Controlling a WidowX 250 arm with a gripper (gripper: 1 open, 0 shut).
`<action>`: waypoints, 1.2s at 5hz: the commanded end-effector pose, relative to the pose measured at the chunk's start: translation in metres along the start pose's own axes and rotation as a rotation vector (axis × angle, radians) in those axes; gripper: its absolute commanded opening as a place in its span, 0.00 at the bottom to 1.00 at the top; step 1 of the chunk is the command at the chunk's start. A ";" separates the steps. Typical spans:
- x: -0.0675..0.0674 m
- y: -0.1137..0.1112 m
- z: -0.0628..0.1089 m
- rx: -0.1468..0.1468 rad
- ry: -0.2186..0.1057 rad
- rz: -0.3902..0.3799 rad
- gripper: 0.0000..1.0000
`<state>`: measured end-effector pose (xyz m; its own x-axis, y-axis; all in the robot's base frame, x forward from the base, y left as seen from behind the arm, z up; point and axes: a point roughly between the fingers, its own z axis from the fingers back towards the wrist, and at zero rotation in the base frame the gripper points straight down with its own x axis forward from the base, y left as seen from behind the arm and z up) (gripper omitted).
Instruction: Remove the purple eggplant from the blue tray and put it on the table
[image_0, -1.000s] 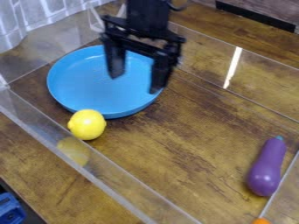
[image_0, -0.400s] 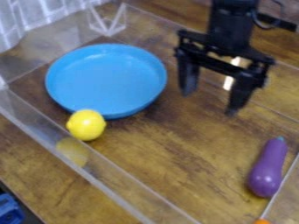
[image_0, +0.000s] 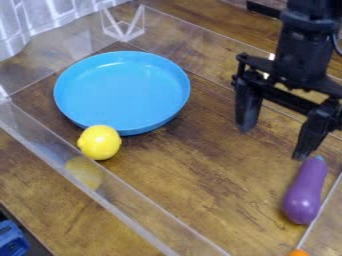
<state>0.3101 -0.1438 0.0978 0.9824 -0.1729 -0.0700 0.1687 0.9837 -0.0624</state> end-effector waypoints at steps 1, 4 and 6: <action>0.015 -0.013 0.010 -0.024 -0.071 -0.069 1.00; 0.029 -0.034 0.000 -0.044 -0.097 -0.079 1.00; 0.029 -0.029 -0.012 -0.053 -0.077 -0.028 1.00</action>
<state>0.3281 -0.1795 0.0731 0.9787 -0.2035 -0.0278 0.1996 0.9741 -0.1061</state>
